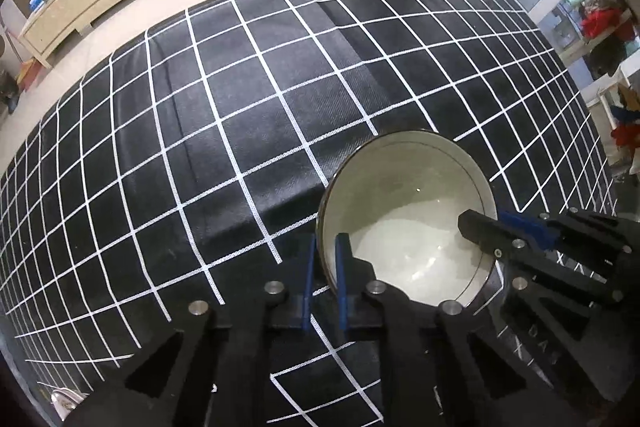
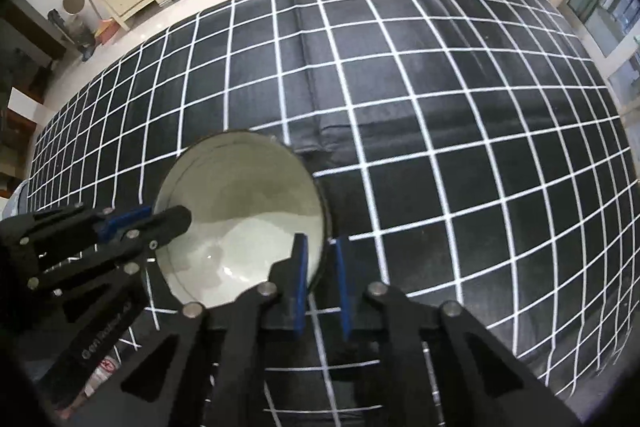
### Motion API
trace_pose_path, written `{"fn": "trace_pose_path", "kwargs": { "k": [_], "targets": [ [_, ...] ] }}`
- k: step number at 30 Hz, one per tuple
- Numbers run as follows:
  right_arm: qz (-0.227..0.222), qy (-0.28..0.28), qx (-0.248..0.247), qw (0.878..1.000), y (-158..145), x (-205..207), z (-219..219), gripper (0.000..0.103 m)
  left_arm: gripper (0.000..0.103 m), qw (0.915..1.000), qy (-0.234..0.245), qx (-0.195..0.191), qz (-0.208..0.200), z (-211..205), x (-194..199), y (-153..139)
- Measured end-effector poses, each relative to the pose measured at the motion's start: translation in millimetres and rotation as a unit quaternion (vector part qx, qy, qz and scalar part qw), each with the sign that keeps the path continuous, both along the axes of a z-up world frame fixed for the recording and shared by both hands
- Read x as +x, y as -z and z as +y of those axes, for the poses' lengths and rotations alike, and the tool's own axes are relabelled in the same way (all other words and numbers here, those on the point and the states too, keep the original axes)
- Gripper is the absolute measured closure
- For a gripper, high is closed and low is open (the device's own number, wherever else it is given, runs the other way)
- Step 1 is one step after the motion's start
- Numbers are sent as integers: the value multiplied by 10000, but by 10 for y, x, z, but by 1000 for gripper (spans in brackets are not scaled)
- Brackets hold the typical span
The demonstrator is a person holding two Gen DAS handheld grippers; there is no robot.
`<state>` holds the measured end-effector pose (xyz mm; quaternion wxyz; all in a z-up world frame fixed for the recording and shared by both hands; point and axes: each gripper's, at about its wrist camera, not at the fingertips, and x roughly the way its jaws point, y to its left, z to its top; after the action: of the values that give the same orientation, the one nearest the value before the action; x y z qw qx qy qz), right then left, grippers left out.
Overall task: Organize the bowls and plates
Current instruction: 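Carry the floral-patterned bowl and lower it into the bowl stack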
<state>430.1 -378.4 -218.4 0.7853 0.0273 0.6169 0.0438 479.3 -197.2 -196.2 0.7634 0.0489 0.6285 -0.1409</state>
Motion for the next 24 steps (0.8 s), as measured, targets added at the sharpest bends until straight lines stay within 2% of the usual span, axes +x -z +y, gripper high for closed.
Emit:
{"fn": "trace_pose_path", "kwargs": {
  "k": [4,10,14,24],
  "targets": [
    [117,-59,-50,9999,-21,-50,119,89,95,9998,23,200,71,52,-46,-2],
    [209,-297,82,9993,5,-193,332,89,95,9996,-89,150,224,381,-208,17],
    [253,-477,80,9985,32,-293,560,88,95,9990,-173,304,277,648,-378,25],
    [416,-983,79,9943,52,-599,1219,88,95,9967,-550,379,460,1447,-834,67]
  ]
}}
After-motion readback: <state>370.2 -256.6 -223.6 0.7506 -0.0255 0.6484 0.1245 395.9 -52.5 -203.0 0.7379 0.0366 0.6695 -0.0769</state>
